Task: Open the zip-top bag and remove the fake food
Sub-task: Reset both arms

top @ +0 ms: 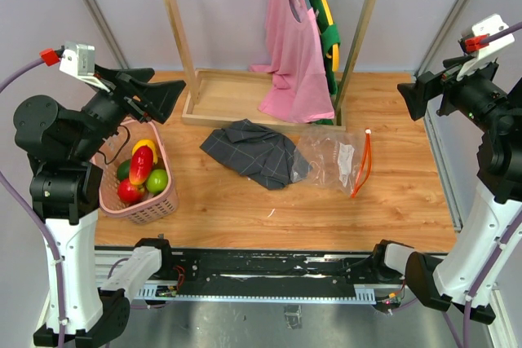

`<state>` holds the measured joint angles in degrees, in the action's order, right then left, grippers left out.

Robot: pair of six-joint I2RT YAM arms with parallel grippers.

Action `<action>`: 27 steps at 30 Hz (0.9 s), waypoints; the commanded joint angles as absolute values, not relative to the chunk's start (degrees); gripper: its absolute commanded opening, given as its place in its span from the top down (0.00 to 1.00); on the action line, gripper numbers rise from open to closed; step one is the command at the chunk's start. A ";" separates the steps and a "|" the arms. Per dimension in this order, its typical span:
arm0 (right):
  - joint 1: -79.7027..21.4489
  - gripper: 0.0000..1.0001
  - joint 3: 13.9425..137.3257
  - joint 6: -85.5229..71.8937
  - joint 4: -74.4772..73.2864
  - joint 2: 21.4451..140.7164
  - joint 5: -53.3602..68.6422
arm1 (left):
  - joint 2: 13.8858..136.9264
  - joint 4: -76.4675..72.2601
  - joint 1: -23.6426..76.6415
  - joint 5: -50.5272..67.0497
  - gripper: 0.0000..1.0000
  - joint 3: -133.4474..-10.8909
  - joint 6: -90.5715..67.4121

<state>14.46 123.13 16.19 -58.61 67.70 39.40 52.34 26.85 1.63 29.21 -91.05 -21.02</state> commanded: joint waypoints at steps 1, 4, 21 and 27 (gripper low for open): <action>15.24 0.02 123.17 15.26 -58.64 67.15 39.02 | 52.29 25.47 1.32 30.14 0.01 -90.79 -20.63; 15.21 0.02 123.20 15.29 -58.58 67.31 39.11 | 52.38 25.42 1.32 30.14 0.01 -90.76 -20.63; 15.24 0.02 123.29 14.94 -58.51 67.06 39.13 | 52.31 25.54 1.30 30.25 0.01 -90.35 -20.40; 15.26 0.02 123.19 15.02 -58.60 66.89 38.76 | 52.12 25.41 1.29 30.24 0.01 -89.70 -20.37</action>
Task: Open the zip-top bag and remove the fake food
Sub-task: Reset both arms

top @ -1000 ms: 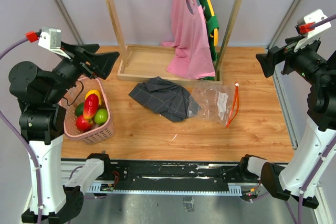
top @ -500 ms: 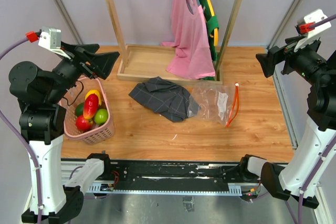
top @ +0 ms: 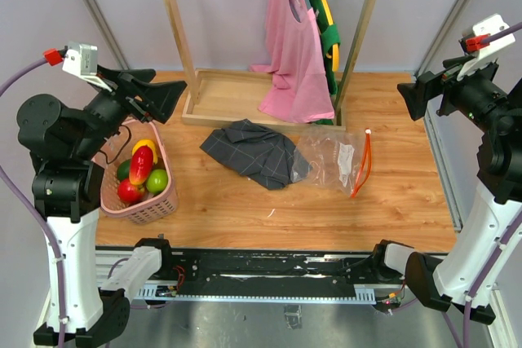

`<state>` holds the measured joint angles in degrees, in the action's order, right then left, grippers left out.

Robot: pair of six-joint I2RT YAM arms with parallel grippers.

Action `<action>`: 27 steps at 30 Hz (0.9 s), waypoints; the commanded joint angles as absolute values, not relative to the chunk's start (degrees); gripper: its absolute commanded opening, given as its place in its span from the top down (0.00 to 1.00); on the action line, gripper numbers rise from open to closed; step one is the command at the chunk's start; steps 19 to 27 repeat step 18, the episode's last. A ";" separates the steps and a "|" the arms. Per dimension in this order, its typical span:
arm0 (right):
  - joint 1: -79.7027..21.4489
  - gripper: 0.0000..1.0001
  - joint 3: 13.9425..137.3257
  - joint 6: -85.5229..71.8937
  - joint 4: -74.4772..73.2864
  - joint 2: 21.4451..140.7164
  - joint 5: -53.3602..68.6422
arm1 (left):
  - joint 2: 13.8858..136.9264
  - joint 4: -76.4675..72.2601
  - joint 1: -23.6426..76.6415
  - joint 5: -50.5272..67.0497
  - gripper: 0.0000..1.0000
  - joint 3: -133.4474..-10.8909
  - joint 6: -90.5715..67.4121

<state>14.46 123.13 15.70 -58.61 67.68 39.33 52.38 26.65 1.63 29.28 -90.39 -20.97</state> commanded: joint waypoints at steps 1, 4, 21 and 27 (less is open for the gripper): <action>15.25 0.02 123.19 15.03 -58.61 66.84 38.80 | 52.12 25.46 1.32 30.24 0.01 -89.56 -20.34; 15.28 0.02 123.01 15.04 -58.58 66.75 38.68 | 52.03 25.42 1.28 30.24 0.01 -89.20 -20.32; 15.23 0.02 121.06 15.66 -58.60 65.84 37.27 | 52.03 25.27 1.31 30.74 0.01 -88.51 -20.36; 15.23 0.02 121.06 15.66 -58.60 65.84 37.27 | 52.03 25.27 1.31 30.74 0.01 -88.51 -20.36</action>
